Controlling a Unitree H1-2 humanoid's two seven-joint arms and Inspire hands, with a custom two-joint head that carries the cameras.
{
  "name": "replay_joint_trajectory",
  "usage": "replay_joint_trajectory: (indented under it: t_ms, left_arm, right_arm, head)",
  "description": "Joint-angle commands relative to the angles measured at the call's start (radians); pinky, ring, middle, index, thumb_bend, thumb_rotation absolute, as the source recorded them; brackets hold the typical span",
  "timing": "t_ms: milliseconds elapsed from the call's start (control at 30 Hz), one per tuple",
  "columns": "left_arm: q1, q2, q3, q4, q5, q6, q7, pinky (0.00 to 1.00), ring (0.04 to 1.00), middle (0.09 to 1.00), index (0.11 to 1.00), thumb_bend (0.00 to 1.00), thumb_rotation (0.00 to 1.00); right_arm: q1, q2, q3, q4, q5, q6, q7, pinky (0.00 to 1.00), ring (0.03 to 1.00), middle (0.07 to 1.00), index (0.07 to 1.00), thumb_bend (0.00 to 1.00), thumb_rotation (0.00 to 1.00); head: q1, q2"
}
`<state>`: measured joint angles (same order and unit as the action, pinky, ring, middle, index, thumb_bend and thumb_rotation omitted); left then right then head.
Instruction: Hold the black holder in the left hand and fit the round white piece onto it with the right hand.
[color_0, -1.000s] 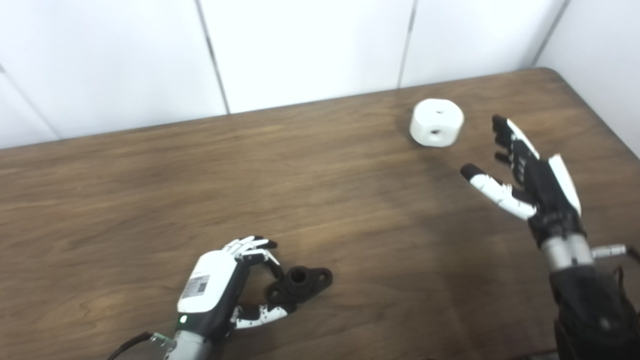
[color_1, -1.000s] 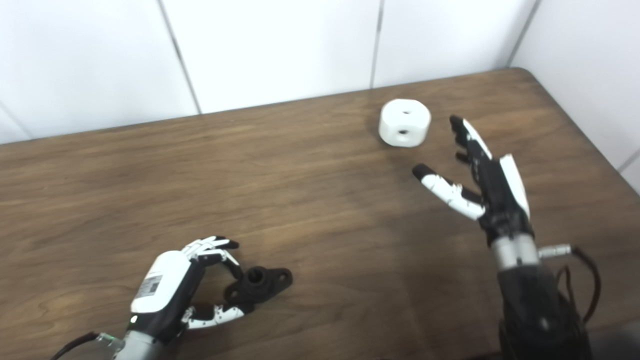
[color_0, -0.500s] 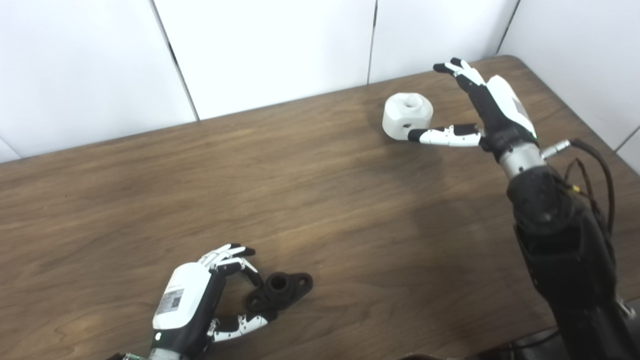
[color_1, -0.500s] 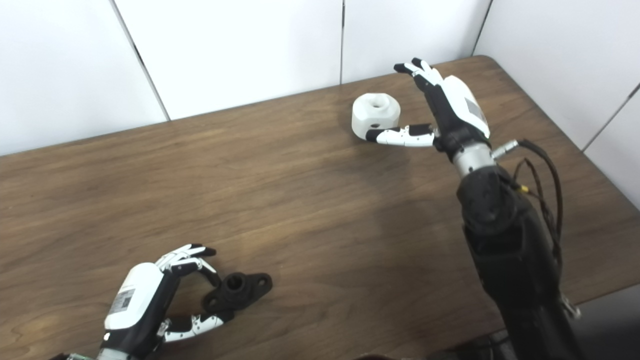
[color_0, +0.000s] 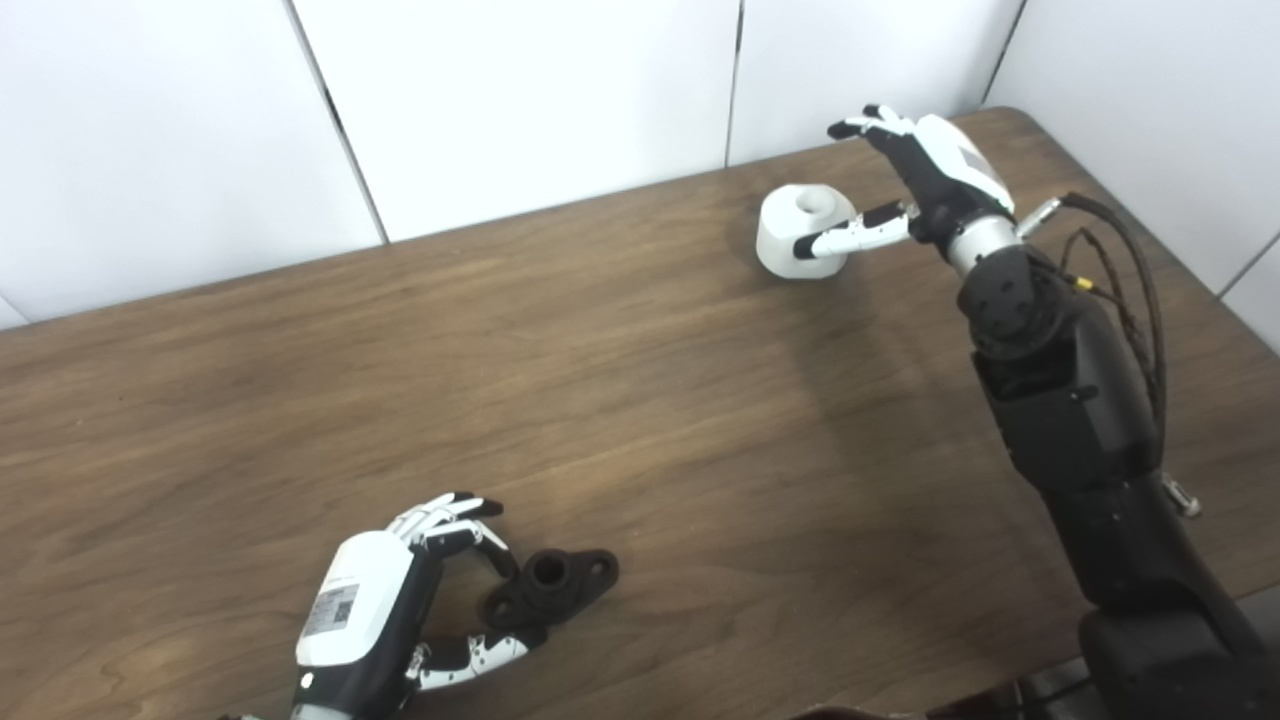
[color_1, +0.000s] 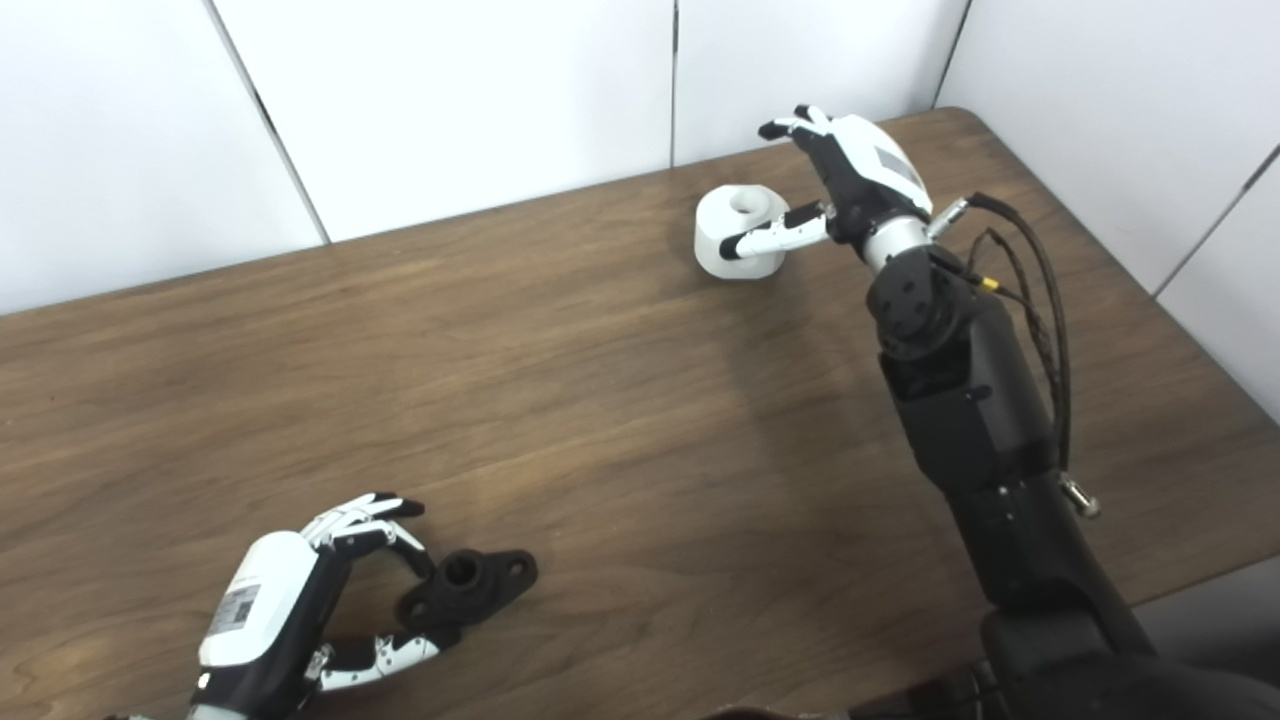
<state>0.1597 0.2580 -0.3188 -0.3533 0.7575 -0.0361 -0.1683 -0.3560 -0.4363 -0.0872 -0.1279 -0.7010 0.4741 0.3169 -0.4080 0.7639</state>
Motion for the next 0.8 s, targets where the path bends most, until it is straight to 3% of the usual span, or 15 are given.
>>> replay_joint_trajectory:
  t_ms: [0,133,500,767]
  left_arm:
    - [0.018,0.014,0.003,0.01,-0.002,0.012,-0.019,0.84,0.863,0.798,0.488,0.52,0.05]
    - [0.02,0.014,0.005,0.013,-0.005,0.007,-0.016,0.83,0.862,0.796,0.488,0.52,0.05]
    - [0.02,0.014,0.01,0.018,0.001,0.005,-0.018,0.83,0.863,0.798,0.488,0.52,0.05]
    - [0.02,0.013,0.012,0.018,0.001,0.001,-0.016,0.83,0.863,0.796,0.488,0.52,0.05]
  right_arm:
    - [-0.057,-0.045,0.003,-0.001,-0.021,-0.005,-0.001,0.94,1.0,0.97,0.857,0.81,0.28]
    - [-0.076,-0.056,0.026,0.036,-0.034,-0.005,0.008,0.99,1.0,0.965,0.857,0.82,0.28]
    - [-0.091,-0.035,0.042,0.09,-0.067,-0.004,0.036,1.0,1.0,0.956,0.856,0.81,0.26]
    - [-0.104,-0.052,0.071,0.139,-0.065,-0.006,0.018,1.0,1.0,0.943,0.849,0.73,0.24]
  head:
    - [-0.001,0.001]
    - [-0.001,0.0]
    - [0.005,-0.008]
    - [0.005,-0.008]
